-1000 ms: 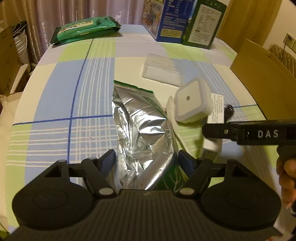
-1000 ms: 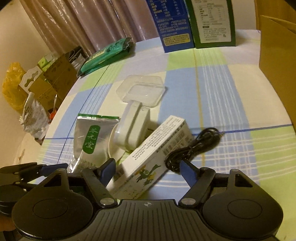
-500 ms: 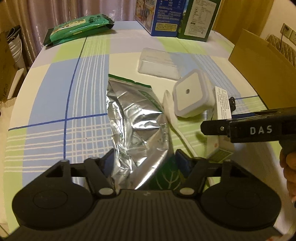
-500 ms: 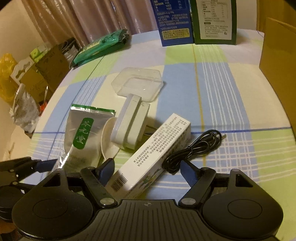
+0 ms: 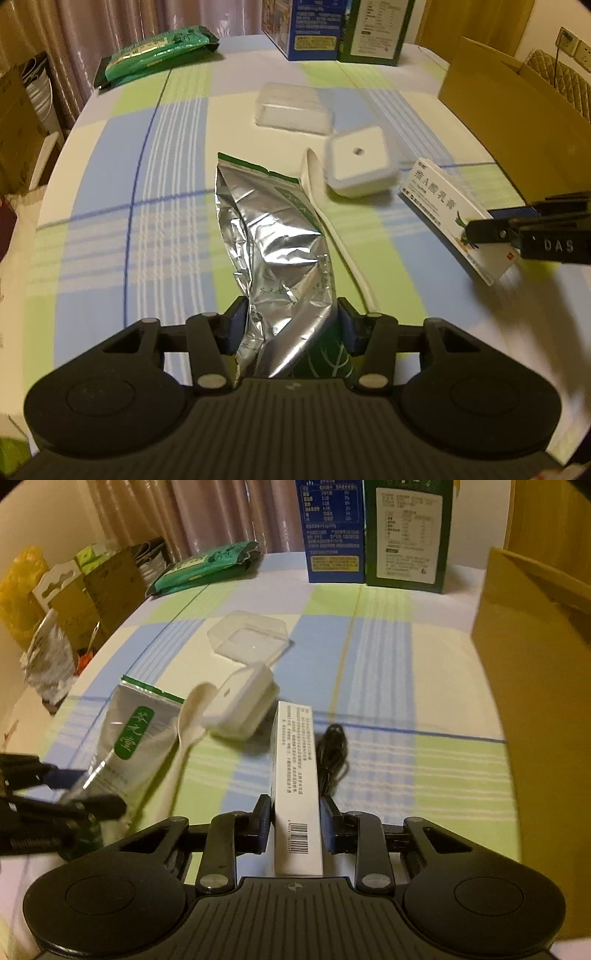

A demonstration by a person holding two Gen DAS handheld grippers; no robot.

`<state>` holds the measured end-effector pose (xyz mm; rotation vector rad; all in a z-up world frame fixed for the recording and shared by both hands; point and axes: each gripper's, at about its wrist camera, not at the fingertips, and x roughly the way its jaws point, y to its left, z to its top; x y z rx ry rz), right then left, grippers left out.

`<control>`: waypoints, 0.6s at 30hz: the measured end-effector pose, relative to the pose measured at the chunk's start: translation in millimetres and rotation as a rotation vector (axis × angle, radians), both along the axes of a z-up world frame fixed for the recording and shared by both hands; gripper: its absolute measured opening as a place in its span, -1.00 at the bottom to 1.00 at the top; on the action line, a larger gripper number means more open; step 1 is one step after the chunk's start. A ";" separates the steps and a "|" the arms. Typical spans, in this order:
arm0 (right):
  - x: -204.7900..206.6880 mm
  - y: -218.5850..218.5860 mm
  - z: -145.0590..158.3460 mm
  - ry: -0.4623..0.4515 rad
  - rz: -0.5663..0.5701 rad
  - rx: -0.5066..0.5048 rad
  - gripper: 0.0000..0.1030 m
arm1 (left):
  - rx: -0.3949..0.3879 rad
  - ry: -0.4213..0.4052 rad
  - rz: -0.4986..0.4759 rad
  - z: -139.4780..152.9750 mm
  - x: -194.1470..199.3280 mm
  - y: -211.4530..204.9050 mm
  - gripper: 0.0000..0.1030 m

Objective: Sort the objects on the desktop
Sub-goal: 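Grasp the silver tea bag with the left tool while the right tool grasps the white ointment box, then lift and carry the tea bag and ointment box with both tools into the cardboard box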

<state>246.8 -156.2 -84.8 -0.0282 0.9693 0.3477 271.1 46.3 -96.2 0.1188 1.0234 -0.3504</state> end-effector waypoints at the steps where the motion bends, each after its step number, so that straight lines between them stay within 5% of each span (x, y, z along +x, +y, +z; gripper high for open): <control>1: -6.4 -3.9 0.9 -0.001 0.009 -0.007 -0.52 | -0.003 0.004 0.002 1.1 -5.6 -2.7 -0.14; 9: -63.2 -28.6 5.6 -0.017 0.042 -0.043 -0.49 | -0.036 0.017 -0.002 12.6 -50.8 -30.7 -0.15; 12: -78.3 -38.1 7.5 -0.023 0.030 -0.034 -0.20 | -0.043 0.016 -0.001 14.9 -65.0 -39.7 -0.14; 18: -100.8 -43.6 8.7 -0.040 0.044 -0.003 -0.18 | -0.058 0.014 0.029 15.0 -75.4 -44.9 -0.01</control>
